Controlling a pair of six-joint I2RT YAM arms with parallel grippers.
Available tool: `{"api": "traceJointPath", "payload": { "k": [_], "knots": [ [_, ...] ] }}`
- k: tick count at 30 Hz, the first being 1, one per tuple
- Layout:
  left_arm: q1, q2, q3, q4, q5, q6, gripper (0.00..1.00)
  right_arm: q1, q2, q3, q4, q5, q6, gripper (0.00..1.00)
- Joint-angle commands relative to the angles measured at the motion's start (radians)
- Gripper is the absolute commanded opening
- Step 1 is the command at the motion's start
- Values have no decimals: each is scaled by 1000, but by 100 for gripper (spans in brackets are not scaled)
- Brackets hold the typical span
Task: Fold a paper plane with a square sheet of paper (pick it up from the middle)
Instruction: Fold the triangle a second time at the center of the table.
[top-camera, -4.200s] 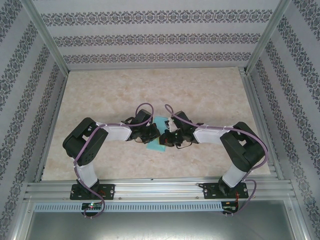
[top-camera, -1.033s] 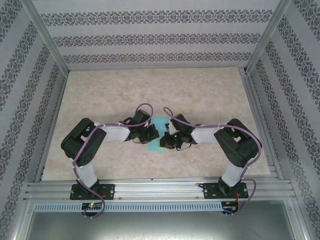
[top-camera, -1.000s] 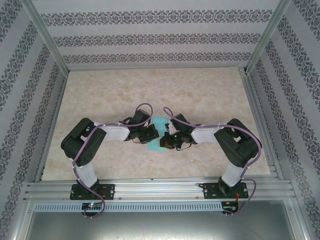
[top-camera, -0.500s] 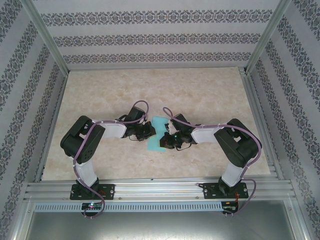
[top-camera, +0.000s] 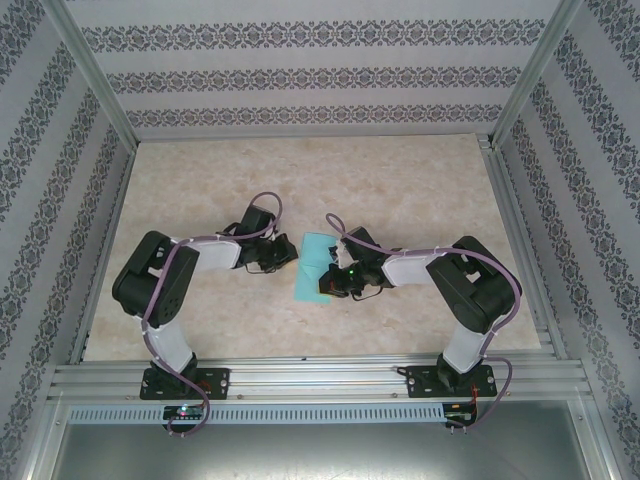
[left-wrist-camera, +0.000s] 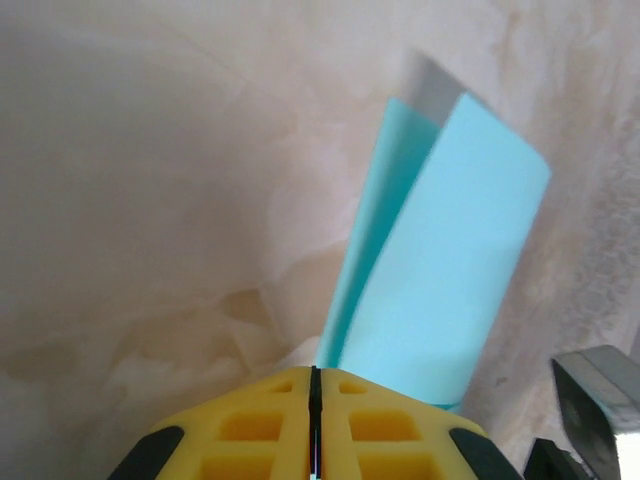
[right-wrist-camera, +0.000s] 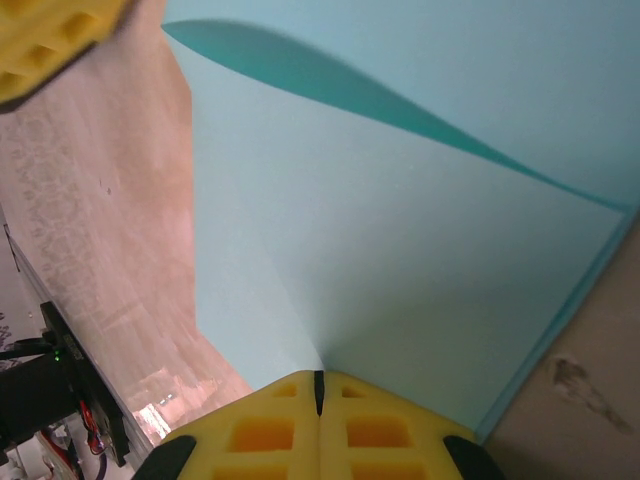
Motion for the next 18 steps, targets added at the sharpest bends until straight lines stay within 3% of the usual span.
{"api": "traceJointPath", "payload": {
  "k": [1, 6, 18],
  "knots": [
    [-4, -87, -8, -25, -6, 21, 13, 5, 55, -38, -143, 65, 1, 0],
    [-56, -113, -10, -4, 28, 20, 14, 5, 51, -30, -150, 68, -1, 0],
    [-99, 61, 9, 28, 46, 15, 11, 5, 9, -13, -134, 46, 19, 1]
  ]
}}
